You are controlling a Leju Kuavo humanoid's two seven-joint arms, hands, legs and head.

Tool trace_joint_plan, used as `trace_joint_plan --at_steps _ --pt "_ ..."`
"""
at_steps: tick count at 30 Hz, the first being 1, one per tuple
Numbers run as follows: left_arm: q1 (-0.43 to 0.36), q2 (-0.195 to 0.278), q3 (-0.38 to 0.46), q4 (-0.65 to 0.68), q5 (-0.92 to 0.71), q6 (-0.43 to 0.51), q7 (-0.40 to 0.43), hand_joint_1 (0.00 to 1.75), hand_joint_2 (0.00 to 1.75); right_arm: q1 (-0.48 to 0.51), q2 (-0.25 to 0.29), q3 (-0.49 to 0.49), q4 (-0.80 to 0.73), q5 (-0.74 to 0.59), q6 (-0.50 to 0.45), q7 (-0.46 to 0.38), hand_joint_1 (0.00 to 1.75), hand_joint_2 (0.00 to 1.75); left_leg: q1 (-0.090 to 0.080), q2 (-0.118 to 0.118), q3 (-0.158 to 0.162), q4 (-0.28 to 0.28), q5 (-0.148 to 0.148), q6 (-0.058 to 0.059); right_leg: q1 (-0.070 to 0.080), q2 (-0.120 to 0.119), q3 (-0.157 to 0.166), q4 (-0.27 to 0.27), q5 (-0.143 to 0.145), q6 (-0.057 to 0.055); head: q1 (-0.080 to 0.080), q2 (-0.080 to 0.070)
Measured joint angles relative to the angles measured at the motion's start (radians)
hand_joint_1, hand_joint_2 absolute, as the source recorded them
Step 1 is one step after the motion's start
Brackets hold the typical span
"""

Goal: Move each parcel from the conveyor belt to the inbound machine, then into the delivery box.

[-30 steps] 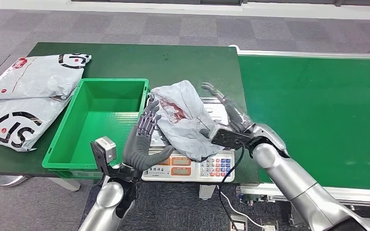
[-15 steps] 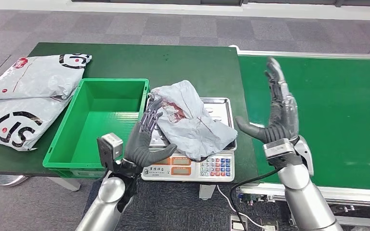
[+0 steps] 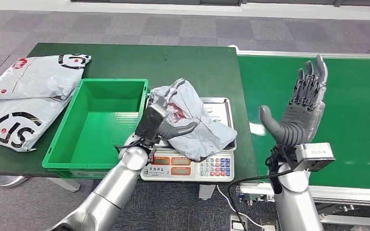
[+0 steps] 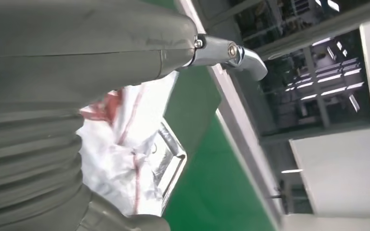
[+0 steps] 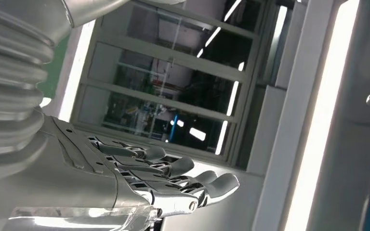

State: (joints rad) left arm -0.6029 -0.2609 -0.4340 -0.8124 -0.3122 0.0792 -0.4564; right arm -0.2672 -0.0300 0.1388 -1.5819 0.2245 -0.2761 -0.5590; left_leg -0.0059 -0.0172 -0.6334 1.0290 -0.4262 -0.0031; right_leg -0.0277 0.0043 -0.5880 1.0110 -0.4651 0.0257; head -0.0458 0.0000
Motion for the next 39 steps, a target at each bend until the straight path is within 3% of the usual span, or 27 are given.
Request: trace_joint_plan --at_steps 4,9,20,24,28,33,39 --pt "-0.076 -0.047 -0.051 0.137 -0.127 0.016 0.080 0.00 1.75 0.001 0.031 -0.006 0.005 0.006 0.015 0.015 0.00 1.75 0.000 0.000 0.000 0.000 0.000 0.000 0.000 0.001 0.000 0.000 0.000 0.000 0.000 0.000" --pt "-0.114 -0.084 -0.134 0.263 -0.207 -0.016 0.208 0.00 1.75 0.012 0.062 -0.013 0.007 0.041 0.015 0.024 0.00 1.75 0.000 0.000 0.000 0.000 0.000 0.000 0.000 0.001 -0.001 0.000 0.000 0.000 0.000 0.000" --pt "-0.139 -0.087 -0.264 0.379 -0.239 -0.068 0.384 0.00 1.75 0.050 0.089 -0.042 0.007 0.072 0.015 0.035 0.00 1.75 0.000 0.001 0.000 0.000 0.000 0.000 0.000 0.001 -0.001 0.000 0.000 0.000 0.000 0.000" --pt "-0.149 -0.087 -0.286 0.403 -0.241 -0.071 0.408 0.00 1.75 0.057 0.090 -0.050 0.007 0.072 0.015 0.035 0.00 1.75 0.000 0.000 0.000 0.000 0.000 0.000 0.000 0.001 0.000 0.000 0.000 0.000 0.000 0.000" --pt "-0.154 -0.087 -0.293 0.422 -0.225 -0.064 0.398 1.75 1.75 0.058 0.090 -0.055 0.007 0.073 0.016 0.036 0.00 1.75 0.000 0.000 0.000 0.000 0.000 0.000 0.000 0.001 0.000 0.000 0.000 0.000 0.000 0.000" --pt "-0.155 -0.087 -0.282 0.432 -0.198 -0.025 0.332 1.75 1.75 0.058 0.091 -0.056 0.007 0.076 0.016 0.038 0.00 1.75 0.000 0.000 0.000 0.000 0.000 0.000 0.000 0.001 0.000 0.000 0.000 0.000 0.000 0.000" --pt "-0.154 -0.087 -0.255 0.427 -0.160 -0.043 0.261 1.75 1.75 0.058 0.092 -0.058 0.008 0.082 0.016 0.041 0.00 1.75 0.000 0.000 0.000 0.000 0.000 0.000 0.000 0.001 0.000 0.000 0.000 0.000 0.000 0.000"
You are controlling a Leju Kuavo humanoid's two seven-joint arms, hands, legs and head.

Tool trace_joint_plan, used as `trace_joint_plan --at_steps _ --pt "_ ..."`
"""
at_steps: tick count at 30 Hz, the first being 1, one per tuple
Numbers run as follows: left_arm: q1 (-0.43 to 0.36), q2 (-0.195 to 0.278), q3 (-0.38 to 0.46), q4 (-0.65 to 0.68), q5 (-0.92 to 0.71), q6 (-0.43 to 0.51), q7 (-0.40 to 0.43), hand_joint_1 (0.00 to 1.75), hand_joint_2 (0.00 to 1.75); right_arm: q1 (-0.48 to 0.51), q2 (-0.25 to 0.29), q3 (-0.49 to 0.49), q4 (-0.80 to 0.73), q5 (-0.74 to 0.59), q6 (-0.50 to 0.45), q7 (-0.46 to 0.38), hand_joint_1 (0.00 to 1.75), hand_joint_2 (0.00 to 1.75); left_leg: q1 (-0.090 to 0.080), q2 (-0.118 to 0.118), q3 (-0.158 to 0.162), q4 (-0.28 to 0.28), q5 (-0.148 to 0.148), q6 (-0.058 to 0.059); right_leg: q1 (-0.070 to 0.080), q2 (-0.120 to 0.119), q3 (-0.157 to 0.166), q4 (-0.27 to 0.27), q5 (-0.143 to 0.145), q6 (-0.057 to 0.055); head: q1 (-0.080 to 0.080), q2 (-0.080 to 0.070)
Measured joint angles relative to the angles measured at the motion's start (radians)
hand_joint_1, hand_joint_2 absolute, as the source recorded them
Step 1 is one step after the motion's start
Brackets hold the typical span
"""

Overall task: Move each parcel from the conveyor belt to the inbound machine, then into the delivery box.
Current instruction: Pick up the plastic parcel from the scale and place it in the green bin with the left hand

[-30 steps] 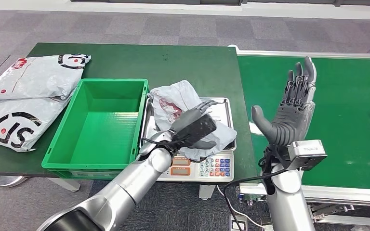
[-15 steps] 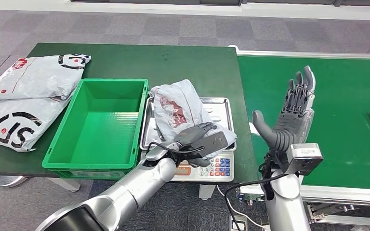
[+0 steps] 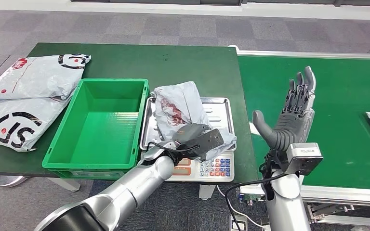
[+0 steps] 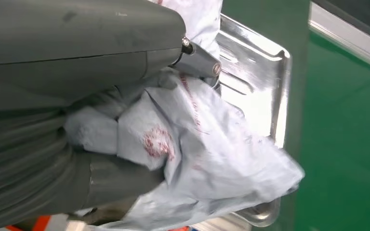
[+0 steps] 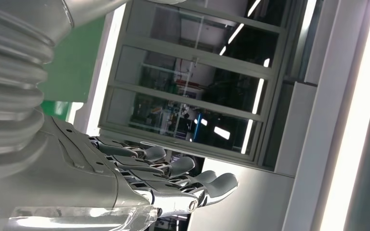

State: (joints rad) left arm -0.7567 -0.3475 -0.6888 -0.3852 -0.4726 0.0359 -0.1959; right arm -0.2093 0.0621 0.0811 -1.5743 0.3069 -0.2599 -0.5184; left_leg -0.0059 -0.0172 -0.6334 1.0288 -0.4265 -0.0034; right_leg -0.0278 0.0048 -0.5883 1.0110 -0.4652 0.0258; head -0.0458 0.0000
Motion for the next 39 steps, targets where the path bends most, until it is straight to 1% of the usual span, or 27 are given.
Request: trace_joint_plan --at_steps 6,8,12,14,19,25,27,28,30,31,32,34,37,39 --pt "0.006 0.000 0.013 -0.028 0.046 -0.015 -0.088 1.75 1.75 0.000 0.000 -0.001 0.002 0.001 0.004 0.000 0.00 1.75 0.000 0.000 0.000 0.000 0.000 0.000 0.000 0.000 0.000 0.000 0.000 0.000 0.000 0.000" --pt "0.012 0.000 0.022 -0.048 0.070 -0.010 -0.148 1.75 1.75 0.001 0.000 -0.006 0.004 0.001 0.010 -0.002 0.00 1.75 0.000 0.000 0.000 0.000 0.000 0.000 0.000 0.000 0.000 0.000 0.000 0.000 0.000 0.000" --pt "0.038 0.000 0.059 -0.122 0.113 0.025 -0.301 1.75 1.75 0.006 0.000 -0.020 0.004 -0.001 0.018 -0.006 0.00 1.75 0.000 0.000 0.000 0.000 0.000 0.000 0.000 0.000 0.000 0.000 0.000 0.000 0.000 0.000" --pt "0.051 0.001 0.079 -0.165 0.121 0.039 -0.344 1.75 1.75 0.010 0.000 -0.026 0.004 -0.002 0.019 -0.009 0.00 1.75 0.000 0.000 0.000 0.000 0.000 0.000 0.000 0.000 0.000 0.000 0.000 0.000 0.000 0.000" --pt "0.070 0.001 0.107 -0.227 0.124 0.045 -0.355 1.75 1.75 0.014 0.000 -0.036 0.004 -0.002 0.019 -0.012 0.00 1.75 0.000 0.000 0.000 0.000 0.000 0.000 0.000 0.000 0.000 0.000 0.000 0.000 0.000 0.000" --pt "0.078 0.001 0.115 -0.254 0.124 0.051 -0.363 1.75 1.75 0.015 0.000 -0.040 0.004 -0.002 0.019 -0.014 0.00 1.75 0.000 0.000 0.000 0.000 0.000 0.000 0.000 0.000 0.000 0.000 0.000 0.000 0.000 0.000" --pt "0.086 0.003 0.120 -0.269 0.118 0.094 -0.405 1.75 1.75 0.015 0.000 -0.040 0.004 -0.002 0.022 -0.017 0.00 1.75 0.000 0.000 0.000 0.000 0.000 0.000 0.000 0.000 0.000 0.000 0.000 0.000 0.000 0.000" --pt "0.093 0.005 0.122 -0.285 0.108 0.137 -0.436 1.75 1.75 0.015 0.000 -0.040 0.004 -0.004 0.025 -0.020 0.00 1.75 0.000 0.000 0.000 0.000 0.000 0.000 0.000 0.000 0.000 0.000 0.000 0.000 0.000 0.000" --pt "0.113 0.015 0.124 -0.341 0.067 0.256 -0.485 1.75 1.75 0.014 0.000 -0.040 0.007 -0.012 0.032 -0.026 0.00 1.75 0.000 0.000 0.000 0.000 0.000 0.000 0.000 0.000 0.000 0.000 0.000 0.000 0.000 0.000" --pt "0.122 0.023 0.125 -0.374 0.043 0.319 -0.495 1.75 1.75 0.014 0.000 -0.040 0.009 -0.017 0.035 -0.030 0.00 1.75 0.000 0.000 -0.001 0.000 0.000 0.000 0.000 0.000 0.000 0.000 0.000 0.000 0.000 0.000" --pt "0.130 0.032 0.125 -0.409 0.021 0.377 -0.500 1.75 1.75 0.012 0.000 -0.040 0.012 -0.022 0.036 -0.034 0.00 1.75 0.000 0.000 -0.001 0.000 0.000 0.000 0.000 0.000 0.000 0.000 0.000 0.000 0.000 0.000" --pt "0.144 0.054 0.126 -0.475 -0.004 0.455 -0.503 1.75 1.75 0.008 0.000 -0.040 0.019 -0.029 0.036 -0.038 0.00 1.75 0.000 0.000 -0.001 -0.001 0.000 0.000 0.000 0.000 0.000 0.000 -0.001 0.000 0.000 0.000" --pt "0.159 0.093 0.142 -0.554 -0.026 0.513 -0.499 1.75 1.75 0.001 -0.001 -0.040 0.026 -0.035 0.036 -0.038 0.00 1.75 0.000 0.000 0.000 -0.001 0.000 0.000 0.000 0.000 0.000 0.000 -0.001 0.000 0.000 0.000" --pt "0.168 0.125 0.166 -0.591 -0.053 0.554 -0.478 1.75 1.75 0.003 -0.003 -0.040 0.028 -0.037 0.036 -0.036 0.00 1.75 0.000 0.000 0.000 -0.001 0.000 0.000 0.000 0.000 0.000 0.000 -0.001 0.000 0.000 0.000"
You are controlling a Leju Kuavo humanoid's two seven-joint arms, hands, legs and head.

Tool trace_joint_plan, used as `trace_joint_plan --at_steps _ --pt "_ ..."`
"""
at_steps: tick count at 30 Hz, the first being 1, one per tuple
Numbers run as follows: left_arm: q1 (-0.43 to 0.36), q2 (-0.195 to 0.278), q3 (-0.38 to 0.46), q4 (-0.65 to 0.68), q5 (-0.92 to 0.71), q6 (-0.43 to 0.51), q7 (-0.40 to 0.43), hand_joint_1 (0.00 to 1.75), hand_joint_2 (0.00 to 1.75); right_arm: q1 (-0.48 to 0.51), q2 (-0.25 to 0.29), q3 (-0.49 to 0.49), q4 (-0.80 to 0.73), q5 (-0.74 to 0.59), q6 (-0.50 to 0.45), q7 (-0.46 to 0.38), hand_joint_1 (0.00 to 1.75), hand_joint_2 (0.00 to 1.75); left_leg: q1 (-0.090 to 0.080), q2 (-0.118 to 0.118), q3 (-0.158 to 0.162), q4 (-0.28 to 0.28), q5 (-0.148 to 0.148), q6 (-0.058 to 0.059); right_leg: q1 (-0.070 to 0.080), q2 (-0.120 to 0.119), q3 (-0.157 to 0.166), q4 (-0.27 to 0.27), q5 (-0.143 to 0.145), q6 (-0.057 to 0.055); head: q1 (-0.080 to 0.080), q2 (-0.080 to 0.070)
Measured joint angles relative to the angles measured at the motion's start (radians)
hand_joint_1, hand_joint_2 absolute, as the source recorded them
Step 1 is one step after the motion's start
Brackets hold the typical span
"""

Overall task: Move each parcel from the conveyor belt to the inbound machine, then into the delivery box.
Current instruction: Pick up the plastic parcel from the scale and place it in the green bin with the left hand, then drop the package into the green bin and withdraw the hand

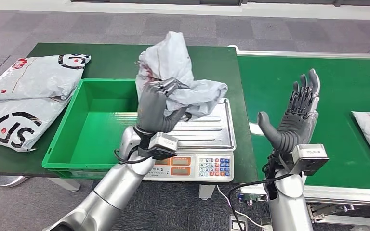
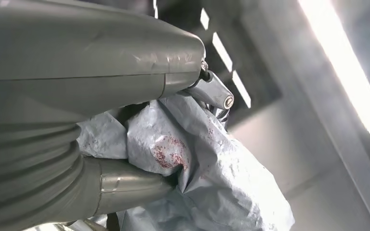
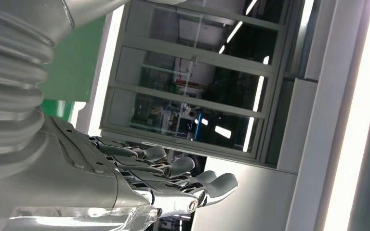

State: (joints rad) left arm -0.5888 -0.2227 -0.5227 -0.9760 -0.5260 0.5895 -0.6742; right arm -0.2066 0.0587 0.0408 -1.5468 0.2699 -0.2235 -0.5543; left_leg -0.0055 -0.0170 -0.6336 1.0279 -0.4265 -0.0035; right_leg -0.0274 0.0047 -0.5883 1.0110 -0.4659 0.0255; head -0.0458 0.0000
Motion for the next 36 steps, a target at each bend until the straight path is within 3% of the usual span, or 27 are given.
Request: trace_joint_plan --at_steps 5,9,14,18,22,29,33,36 --pt "0.051 0.084 0.131 -0.047 0.003 0.064 0.011 1.75 1.75 0.039 -0.009 -0.004 -0.018 0.007 0.004 0.011 0.00 1.75 0.000 0.001 0.001 0.000 0.000 0.000 0.000 0.001 0.000 0.000 0.000 0.000 0.000 0.000" --pt "0.115 0.133 0.268 -0.070 -0.002 0.038 0.022 1.75 1.75 0.081 -0.017 -0.018 -0.049 0.013 0.013 0.013 0.00 1.75 0.000 0.001 0.000 0.000 0.000 0.000 0.000 0.001 -0.001 0.000 -0.001 -0.001 0.000 0.000" --pt "0.132 0.176 0.362 -0.002 -0.209 -0.172 0.361 1.75 1.75 0.117 -0.020 -0.036 -0.085 0.040 0.026 0.020 0.00 1.75 0.000 0.001 0.000 0.000 -0.001 0.000 0.000 0.000 -0.001 0.000 -0.002 -0.002 0.000 0.000" --pt "0.138 0.195 0.399 0.089 -0.311 -0.302 0.459 1.75 1.75 0.125 -0.020 -0.050 -0.101 0.069 0.048 0.032 0.00 1.75 0.000 0.002 0.000 0.000 -0.001 0.000 0.000 0.002 -0.001 0.000 -0.001 -0.002 0.000 0.000" --pt "0.151 0.210 0.426 0.126 -0.358 -0.371 0.490 1.75 1.75 0.133 -0.019 -0.062 -0.111 0.078 0.056 0.036 0.00 1.75 0.000 0.001 0.001 0.000 -0.001 -0.001 0.000 0.000 0.001 0.000 -0.002 -0.002 0.000 0.000" --pt "0.168 0.222 0.456 0.110 -0.366 -0.455 0.459 1.75 1.75 0.147 -0.017 -0.075 -0.126 0.080 0.066 0.034 0.00 1.75 0.000 0.003 0.007 -0.002 -0.003 -0.004 0.000 0.002 0.004 0.000 -0.003 -0.004 0.000 0.000" --pt "0.195 0.223 0.466 0.062 -0.334 -0.479 0.428 0.00 1.75 0.153 -0.017 -0.077 -0.129 0.080 0.067 0.034 0.00 1.75 0.000 0.006 0.008 -0.002 -0.003 -0.004 0.000 0.004 0.004 0.000 -0.003 -0.005 0.000 0.000" --pt "0.221 0.222 0.468 0.019 -0.303 -0.481 0.404 0.00 1.75 0.154 -0.017 -0.079 -0.130 0.079 0.066 0.034 0.00 1.75 0.000 0.007 0.008 -0.002 -0.004 -0.004 0.000 0.004 0.004 0.000 -0.003 -0.005 0.000 0.000"
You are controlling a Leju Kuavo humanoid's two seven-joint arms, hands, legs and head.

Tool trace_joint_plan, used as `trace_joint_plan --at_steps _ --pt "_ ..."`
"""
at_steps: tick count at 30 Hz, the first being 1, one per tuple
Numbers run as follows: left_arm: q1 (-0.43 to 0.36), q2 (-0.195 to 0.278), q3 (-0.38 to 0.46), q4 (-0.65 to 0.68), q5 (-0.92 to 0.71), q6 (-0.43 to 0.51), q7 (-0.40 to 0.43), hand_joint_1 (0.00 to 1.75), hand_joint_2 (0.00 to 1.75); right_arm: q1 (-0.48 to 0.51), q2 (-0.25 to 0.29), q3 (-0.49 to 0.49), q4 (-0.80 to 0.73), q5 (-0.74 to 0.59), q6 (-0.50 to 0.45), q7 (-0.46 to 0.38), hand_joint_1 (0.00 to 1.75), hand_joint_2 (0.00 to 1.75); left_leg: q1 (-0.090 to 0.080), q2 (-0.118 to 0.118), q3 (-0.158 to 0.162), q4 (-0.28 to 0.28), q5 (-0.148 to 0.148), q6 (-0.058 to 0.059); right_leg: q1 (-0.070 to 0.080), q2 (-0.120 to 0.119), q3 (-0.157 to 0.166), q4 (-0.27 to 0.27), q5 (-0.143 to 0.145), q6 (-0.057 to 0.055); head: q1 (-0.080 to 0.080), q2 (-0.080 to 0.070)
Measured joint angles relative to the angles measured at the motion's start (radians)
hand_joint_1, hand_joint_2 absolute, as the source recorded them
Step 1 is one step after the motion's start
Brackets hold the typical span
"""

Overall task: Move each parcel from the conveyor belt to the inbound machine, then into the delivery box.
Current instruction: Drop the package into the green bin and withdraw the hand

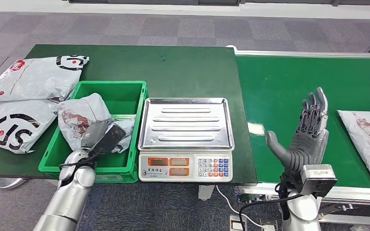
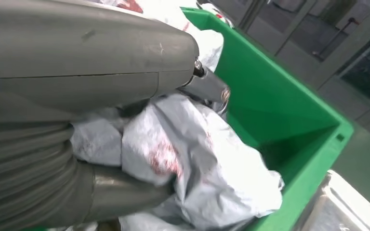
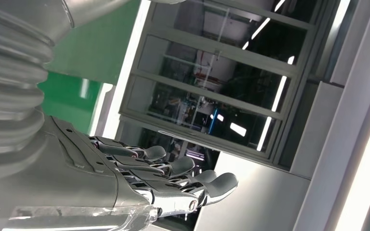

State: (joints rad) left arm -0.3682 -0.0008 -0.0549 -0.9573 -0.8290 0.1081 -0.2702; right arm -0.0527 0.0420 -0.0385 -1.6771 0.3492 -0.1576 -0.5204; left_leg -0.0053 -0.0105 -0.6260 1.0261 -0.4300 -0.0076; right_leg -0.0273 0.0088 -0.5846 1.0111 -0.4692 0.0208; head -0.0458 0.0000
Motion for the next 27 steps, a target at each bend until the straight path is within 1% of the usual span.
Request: trace_joint_plan --at_steps 3,7,11,15,19,27 --pt "0.028 -0.003 0.002 -0.043 0.036 -0.002 -0.027 0.00 1.75 0.001 0.000 -0.001 0.000 0.000 0.000 0.000 0.00 1.75 0.000 0.000 -0.001 0.000 -0.001 0.000 0.000 0.000 -0.001 0.000 0.000 0.000 0.000 0.000" --pt "0.050 -0.007 0.002 -0.082 0.050 -0.004 -0.035 0.00 1.75 0.002 0.001 -0.002 0.000 -0.001 0.000 0.000 0.00 1.75 0.000 -0.001 -0.001 0.000 -0.001 0.001 0.000 -0.001 -0.001 0.000 -0.001 0.000 0.000 0.000" --pt "0.066 -0.009 0.003 -0.113 0.096 -0.017 -0.062 0.00 0.00 0.002 0.001 -0.002 0.000 -0.001 -0.002 0.000 0.00 1.75 0.000 -0.001 -0.001 0.000 -0.001 0.001 0.000 0.000 -0.001 0.000 -0.001 0.000 0.000 0.000" --pt "0.086 -0.014 0.003 -0.168 0.188 -0.040 -0.109 0.00 0.00 0.002 0.001 -0.002 0.000 -0.002 -0.009 0.000 0.00 1.75 0.000 -0.001 -0.001 0.000 -0.001 0.001 0.000 -0.001 -0.001 0.000 -0.001 0.000 0.000 0.000" --pt "0.119 -0.025 0.003 -0.265 0.308 -0.055 -0.152 0.00 0.00 0.002 0.002 -0.002 0.000 -0.004 -0.013 -0.001 0.00 1.75 0.000 -0.001 -0.001 0.000 -0.001 0.001 0.000 0.000 -0.001 0.000 -0.001 0.000 0.000 0.000" --pt "0.170 -0.056 0.004 -0.434 0.495 0.032 -0.250 0.00 0.00 -0.004 0.002 -0.002 -0.006 -0.008 -0.010 0.000 0.00 1.75 0.000 -0.001 -0.002 0.000 -0.002 0.001 0.000 -0.001 -0.001 0.000 -0.001 0.000 0.000 0.000"
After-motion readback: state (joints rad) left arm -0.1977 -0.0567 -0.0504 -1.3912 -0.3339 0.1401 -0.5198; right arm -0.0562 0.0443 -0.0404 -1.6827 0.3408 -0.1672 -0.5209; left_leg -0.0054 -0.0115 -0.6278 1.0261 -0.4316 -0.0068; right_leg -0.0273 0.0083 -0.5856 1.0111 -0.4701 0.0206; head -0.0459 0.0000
